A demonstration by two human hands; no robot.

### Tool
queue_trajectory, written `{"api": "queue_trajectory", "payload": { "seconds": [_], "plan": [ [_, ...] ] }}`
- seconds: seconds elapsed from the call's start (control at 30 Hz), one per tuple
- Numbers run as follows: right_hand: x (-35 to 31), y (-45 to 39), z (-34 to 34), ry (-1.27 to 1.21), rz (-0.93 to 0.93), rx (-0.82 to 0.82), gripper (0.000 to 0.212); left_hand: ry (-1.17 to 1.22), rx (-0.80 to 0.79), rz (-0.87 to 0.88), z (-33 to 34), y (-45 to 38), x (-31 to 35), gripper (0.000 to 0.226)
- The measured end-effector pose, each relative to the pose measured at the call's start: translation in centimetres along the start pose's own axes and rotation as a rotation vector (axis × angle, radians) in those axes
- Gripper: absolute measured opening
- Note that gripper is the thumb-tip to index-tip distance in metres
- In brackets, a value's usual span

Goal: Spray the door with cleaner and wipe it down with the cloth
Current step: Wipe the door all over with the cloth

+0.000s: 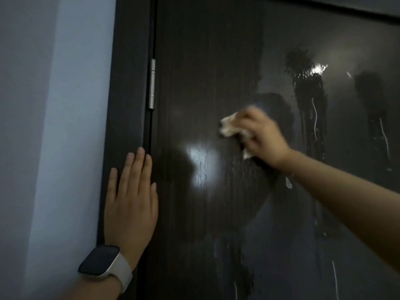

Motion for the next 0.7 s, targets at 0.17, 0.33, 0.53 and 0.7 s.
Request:
{"api": "queue_trajectory", "payload": {
  "seconds": [0.17, 0.33, 0.53, 0.7],
  "plan": [
    [1.2, -1.0, -0.2, -0.027, 0.588, 0.379, 0.030, -0.002, -0.001, -0.003, 0.3, 0.3, 0.1, 0.056],
    [-10.0, 6.3, 4.3, -0.176, 0.188, 0.178, 0.028, -0.004, -0.024, -0.067, -0.1, 3.4, 0.4, 0.058],
    [-16.3, 22.7, 5.7, -0.373, -0.085, -0.346, 0.027, -0.022, -0.092, -0.018, -0.2, 9.1, 0.8, 0.057],
    [-14.9, 23.6, 3.7, -0.369, -0.200, -0.465, 0.011, -0.014, -0.123, -0.023, -0.2, 11.7, 1.3, 0.058]
  ]
}}
Point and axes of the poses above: each hand's wrist, its own y-axis away from the middle knuckle, its own z-axis out of the palm, x = y × z, the point moved 1 cm from there along -y, towards the middle knuckle, and after that the axes turned 1 degree about x, right-handed, at the moved point
